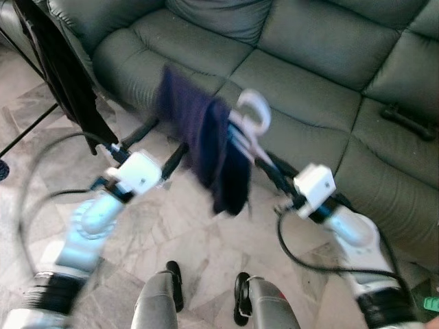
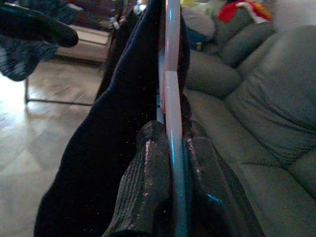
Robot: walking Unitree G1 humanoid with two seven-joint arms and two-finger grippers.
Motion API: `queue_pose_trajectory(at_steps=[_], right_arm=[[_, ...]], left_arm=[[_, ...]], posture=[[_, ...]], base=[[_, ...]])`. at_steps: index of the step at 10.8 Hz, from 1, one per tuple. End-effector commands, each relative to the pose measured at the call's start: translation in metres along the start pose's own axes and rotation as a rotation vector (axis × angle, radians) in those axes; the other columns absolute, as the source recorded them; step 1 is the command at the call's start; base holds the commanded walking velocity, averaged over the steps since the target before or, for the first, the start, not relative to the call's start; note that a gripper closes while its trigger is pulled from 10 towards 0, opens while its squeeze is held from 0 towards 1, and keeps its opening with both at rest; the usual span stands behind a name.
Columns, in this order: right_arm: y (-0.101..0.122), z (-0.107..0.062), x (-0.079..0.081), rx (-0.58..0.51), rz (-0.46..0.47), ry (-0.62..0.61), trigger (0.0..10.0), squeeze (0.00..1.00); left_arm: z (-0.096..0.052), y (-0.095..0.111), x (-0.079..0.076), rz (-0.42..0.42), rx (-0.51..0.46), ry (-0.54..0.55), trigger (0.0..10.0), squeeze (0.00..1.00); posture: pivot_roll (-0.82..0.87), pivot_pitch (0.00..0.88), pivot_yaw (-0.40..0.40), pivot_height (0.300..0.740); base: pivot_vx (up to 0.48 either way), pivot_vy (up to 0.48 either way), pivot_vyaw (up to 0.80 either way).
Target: Hang hanger
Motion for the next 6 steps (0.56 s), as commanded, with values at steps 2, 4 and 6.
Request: queue_pose_trajectory(at_steps=[2, 4, 6], right_arm=[[-0.001, -0.008, 0.006, -0.015, 0.006, 0.102, 10.0, 0.0], [-0.009, -0.018, 0.015, 0.035, 0.044, 0.259, 10.0, 0.0], [-0.017, -0.033, 0.014, 0.11, 0.022, 0.421, 10.0, 0.0]], left_arm=[[-0.017, -0.007, -0.013, 0.098, 0.007, -0.138, 10.0, 1.0], [-0.025, -0.018, -0.017, 0.202, 0.051, -0.219, 10.0, 1.0], [-0.031, -0.029, -0.023, 0.231, 0.08, -0.287, 10.0, 0.0]], posture=[[0.02, 0.22, -0.031, 0.74], [0.02, 0.22, -0.034, 0.74], [0.01, 0.225, -0.041, 0.74]], base=[[0.0, 0.0, 0.0], [0.0, 0.0, 0.0], [0.0, 0.0, 0.0]])
Point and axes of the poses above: a point about 5 cm out from each wrist's last joint towards the gripper, its own z axis pointing out of the wrist towards the gripper, its own y axis along the axis of the wrist's last joint, x = y × z, the point moved 2 cm from there along z, pointing out of the wrist towards the gripper
